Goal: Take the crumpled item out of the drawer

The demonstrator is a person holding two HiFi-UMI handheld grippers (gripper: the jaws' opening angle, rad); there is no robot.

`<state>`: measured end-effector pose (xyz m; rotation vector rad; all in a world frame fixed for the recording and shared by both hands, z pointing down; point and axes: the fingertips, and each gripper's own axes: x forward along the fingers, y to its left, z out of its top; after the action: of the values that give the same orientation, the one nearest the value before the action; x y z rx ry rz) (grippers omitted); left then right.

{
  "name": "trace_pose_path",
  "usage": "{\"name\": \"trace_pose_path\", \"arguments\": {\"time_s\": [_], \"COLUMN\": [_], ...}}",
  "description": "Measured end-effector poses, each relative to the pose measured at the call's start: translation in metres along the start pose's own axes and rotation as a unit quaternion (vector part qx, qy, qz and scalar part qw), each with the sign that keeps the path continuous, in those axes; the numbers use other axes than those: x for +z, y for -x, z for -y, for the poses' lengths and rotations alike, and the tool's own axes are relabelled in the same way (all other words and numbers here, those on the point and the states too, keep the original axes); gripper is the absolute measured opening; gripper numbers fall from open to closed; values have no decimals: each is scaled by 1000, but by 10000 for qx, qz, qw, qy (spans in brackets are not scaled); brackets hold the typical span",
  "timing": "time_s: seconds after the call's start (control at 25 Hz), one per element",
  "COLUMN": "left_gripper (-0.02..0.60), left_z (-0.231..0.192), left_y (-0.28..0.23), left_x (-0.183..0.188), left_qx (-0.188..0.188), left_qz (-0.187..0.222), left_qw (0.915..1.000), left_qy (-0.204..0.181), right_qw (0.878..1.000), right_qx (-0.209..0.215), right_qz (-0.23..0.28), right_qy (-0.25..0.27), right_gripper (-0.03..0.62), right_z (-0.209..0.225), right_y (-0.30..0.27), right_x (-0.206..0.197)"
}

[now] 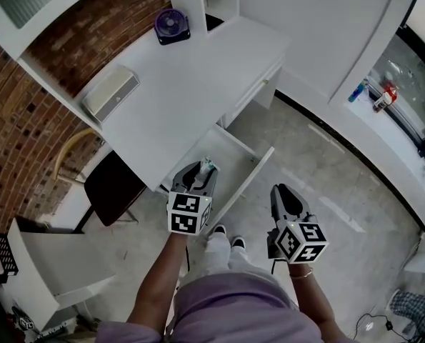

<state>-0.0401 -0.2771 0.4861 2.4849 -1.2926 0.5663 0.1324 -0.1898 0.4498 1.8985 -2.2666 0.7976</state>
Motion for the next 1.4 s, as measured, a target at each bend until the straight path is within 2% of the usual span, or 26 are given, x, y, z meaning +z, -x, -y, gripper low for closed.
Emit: {"name": "trace_pose_path", "arguments": {"time_s": [0.28, 0.64, 1.4], "left_gripper": [160, 160, 160], "left_z": [-1, -8, -13], "left_y": [27, 61, 113], "left_x": [16, 20, 23], "left_qx": [141, 317, 616], "left_qz": [328, 595, 967], "left_qw": [9993, 9975, 9927], "left_qy": [61, 200, 373], "right_qw": [9998, 9992, 9972], "right_qx": [106, 176, 295], "right_qz": [68, 212, 329], "right_qy": [124, 300, 603], "right_gripper": [20, 15, 2], "right_z": [-10, -23, -41], "right_y": [6, 14, 34], "right_x": [5, 12, 17]}}
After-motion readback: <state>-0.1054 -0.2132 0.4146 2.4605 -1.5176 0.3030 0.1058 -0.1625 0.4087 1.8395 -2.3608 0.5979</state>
